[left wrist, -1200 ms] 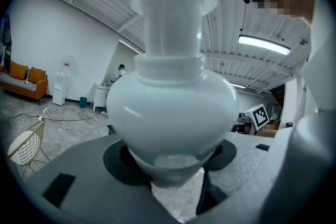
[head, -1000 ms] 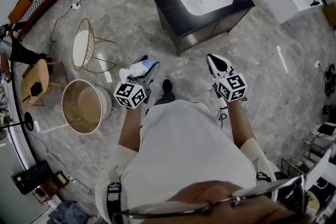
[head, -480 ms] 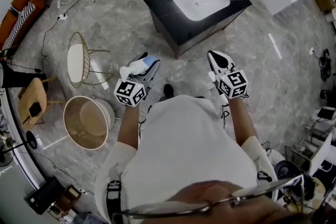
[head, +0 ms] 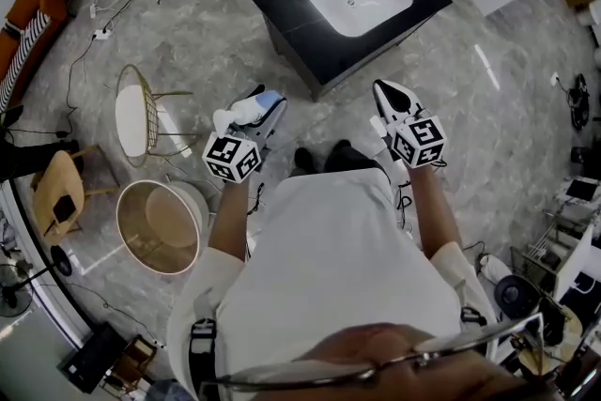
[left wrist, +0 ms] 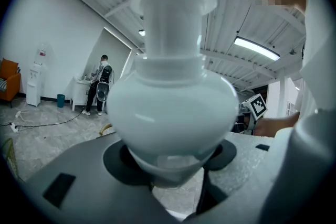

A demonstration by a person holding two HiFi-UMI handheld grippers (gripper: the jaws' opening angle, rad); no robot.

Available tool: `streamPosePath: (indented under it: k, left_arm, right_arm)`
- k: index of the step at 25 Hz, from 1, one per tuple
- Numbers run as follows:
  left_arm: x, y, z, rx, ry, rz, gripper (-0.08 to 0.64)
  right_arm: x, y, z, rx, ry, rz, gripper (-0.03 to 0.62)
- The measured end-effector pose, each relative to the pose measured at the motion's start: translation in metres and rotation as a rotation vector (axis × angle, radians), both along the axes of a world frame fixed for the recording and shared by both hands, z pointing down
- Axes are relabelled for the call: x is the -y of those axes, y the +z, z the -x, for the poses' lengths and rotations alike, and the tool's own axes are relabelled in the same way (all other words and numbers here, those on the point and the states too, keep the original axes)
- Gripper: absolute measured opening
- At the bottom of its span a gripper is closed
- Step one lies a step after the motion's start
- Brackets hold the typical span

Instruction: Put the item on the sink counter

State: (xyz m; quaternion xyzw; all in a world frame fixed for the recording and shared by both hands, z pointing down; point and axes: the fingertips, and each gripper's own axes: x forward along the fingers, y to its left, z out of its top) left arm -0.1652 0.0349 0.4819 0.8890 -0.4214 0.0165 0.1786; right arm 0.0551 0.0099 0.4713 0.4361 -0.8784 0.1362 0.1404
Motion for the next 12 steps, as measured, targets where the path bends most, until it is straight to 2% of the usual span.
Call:
streamPosePath:
  k: [7, 12]
  left_arm:
    - [0.04, 0.015, -0.016, 0.005, 0.007, 0.035, 0.247]
    - [0.073, 0.017, -0.033, 0.0, -0.024, 0.055, 0.247]
  right_arm:
    - [0.041, 0.02, -0.004, 0.025, -0.007, 0.037, 0.005]
    - [0.083, 0.026, -0.011, 0.024, -0.044, 0.048, 0.005]
